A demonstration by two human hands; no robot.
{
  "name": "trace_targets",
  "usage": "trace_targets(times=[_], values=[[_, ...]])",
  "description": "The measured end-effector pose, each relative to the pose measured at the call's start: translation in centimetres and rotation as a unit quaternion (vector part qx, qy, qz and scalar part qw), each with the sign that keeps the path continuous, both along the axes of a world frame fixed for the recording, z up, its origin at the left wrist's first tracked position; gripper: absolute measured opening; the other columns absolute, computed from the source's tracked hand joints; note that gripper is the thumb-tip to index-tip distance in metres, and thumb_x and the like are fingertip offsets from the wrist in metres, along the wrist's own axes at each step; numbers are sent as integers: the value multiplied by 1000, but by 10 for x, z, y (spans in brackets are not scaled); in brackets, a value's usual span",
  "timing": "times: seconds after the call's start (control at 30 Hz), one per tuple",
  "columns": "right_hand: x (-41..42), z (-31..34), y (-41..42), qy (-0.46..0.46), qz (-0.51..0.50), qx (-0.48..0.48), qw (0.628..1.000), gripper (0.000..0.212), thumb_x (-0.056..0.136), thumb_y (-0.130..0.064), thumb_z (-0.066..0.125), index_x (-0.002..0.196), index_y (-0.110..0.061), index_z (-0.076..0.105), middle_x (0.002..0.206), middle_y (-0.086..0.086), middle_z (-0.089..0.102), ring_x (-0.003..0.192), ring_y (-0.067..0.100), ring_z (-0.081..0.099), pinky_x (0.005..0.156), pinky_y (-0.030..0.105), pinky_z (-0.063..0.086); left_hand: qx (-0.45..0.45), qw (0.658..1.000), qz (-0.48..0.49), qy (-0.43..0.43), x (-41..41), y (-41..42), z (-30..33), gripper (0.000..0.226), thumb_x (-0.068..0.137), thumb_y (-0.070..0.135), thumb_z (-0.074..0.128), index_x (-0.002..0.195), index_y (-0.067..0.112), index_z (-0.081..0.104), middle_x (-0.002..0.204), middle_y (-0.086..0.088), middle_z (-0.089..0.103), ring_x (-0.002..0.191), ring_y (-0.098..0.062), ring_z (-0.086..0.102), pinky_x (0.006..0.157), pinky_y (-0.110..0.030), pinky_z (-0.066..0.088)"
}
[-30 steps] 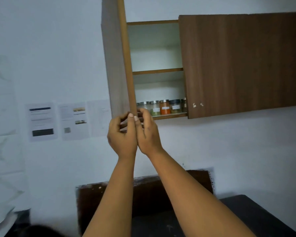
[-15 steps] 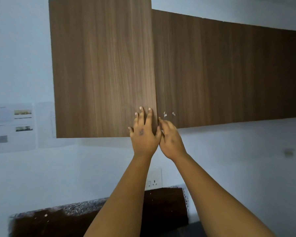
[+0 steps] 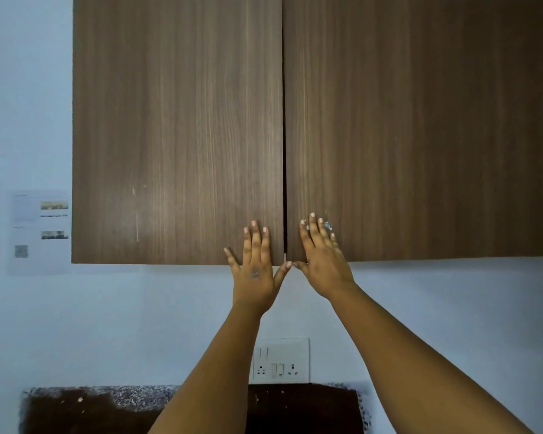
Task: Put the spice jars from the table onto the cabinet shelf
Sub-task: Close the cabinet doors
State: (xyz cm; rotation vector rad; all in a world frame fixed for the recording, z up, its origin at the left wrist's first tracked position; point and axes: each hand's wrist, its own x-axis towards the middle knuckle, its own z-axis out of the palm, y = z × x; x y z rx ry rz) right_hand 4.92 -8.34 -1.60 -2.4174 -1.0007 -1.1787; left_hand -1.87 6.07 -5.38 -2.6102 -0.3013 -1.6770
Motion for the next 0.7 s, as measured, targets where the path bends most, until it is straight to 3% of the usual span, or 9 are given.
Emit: trace_targets(times=[0.13,0.3,0.4,0.53,0.7], values=[[15,-7,8,-7,17,10,1000,86,97,-43,49,154,-17,-10,161,5,-21,147,25,-21,117,39,-4,32,999,41,11,12,12,-2,77,96,65,11,155,17,-1,162,-3,-12,149,-18,-17,113,-58,-7],[28,-12,12,-10,25,12,1000,87,98,-41,48,152,-16,-15,160,4,-21,145,23,-23,116,38,-5,8,997,63,54,29,17,3,72,98,58,15,154,17,-8,160,0,-20,146,-15,-25,114,-59,-8],[35,-14,12,-24,18,6,1000,89,98,-39,49,149,-15,-19,158,2,-25,145,23,-23,115,38,-7,-2,995,80,65,36,15,5,72,96,57,6,152,16,-12,158,2,-25,146,-19,-25,112,-60,-12],[41,-16,18,-41,12,15,999,91,95,-34,56,149,-14,-14,156,2,-23,145,24,-20,115,41,-6,3,995,87,55,40,17,5,70,95,57,2,151,19,-15,157,3,-29,144,-16,-30,107,-55,-23],[46,-16,22,-49,5,28,998,94,90,-29,66,151,-14,-4,158,3,-13,146,25,-12,115,43,1,-2,996,71,62,43,14,7,68,97,53,6,151,18,-16,157,1,-29,144,-18,-30,108,-56,-23]])
